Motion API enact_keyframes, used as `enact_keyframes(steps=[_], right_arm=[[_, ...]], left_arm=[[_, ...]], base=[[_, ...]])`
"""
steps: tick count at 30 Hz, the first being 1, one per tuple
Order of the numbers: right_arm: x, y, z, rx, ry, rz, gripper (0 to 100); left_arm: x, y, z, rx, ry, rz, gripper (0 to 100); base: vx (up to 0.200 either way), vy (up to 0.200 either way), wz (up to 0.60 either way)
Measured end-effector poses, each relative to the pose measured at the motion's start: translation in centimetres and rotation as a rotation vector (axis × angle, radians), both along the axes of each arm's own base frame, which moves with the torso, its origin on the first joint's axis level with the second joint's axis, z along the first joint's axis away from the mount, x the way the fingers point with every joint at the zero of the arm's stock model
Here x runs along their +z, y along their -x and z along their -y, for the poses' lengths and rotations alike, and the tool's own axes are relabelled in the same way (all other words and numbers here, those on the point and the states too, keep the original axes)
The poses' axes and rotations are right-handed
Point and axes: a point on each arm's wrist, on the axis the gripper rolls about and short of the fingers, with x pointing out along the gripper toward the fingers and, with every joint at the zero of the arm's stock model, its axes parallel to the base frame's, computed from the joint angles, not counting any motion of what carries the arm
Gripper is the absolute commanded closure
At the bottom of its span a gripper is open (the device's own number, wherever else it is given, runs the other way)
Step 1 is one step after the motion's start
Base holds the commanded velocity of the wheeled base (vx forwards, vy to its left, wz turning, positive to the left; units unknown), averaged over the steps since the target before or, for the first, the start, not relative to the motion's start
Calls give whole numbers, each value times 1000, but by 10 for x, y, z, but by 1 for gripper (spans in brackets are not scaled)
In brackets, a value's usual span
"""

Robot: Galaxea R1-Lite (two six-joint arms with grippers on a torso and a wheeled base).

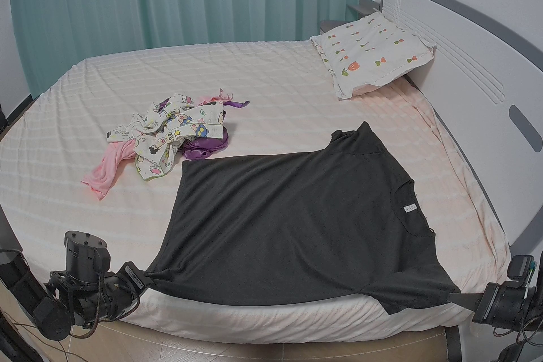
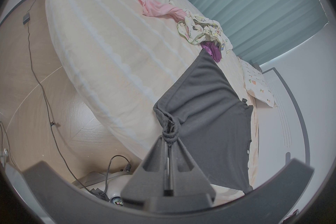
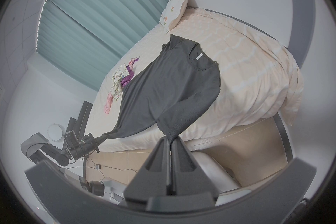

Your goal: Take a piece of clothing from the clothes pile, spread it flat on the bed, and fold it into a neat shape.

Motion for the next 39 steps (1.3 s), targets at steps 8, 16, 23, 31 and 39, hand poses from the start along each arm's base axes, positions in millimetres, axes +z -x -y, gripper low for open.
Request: enact_keyframes(steps=[8, 16, 23, 31, 39], right_arm=[[3, -6, -2, -17, 22, 3, 100], [11, -14, -4, -31, 25, 27, 100], [21, -26, -9, -31, 22, 53, 100], [34, -54, -15, -47, 19, 121, 100], [47, -82, -22, -80, 17, 164, 100]], left_arm=[[2, -6, 0, 11, 5, 4, 100], [8, -16, -4, 61, 41, -48, 100], [20, -20, -3, 37, 77, -152, 100], [39, -31, -4, 37, 107, -89, 100], [52, -45, -11, 92, 145, -24, 100]], base=[[0, 0, 0], [0, 0, 0], [0, 0, 0], [0, 0, 0], [0, 0, 0]])
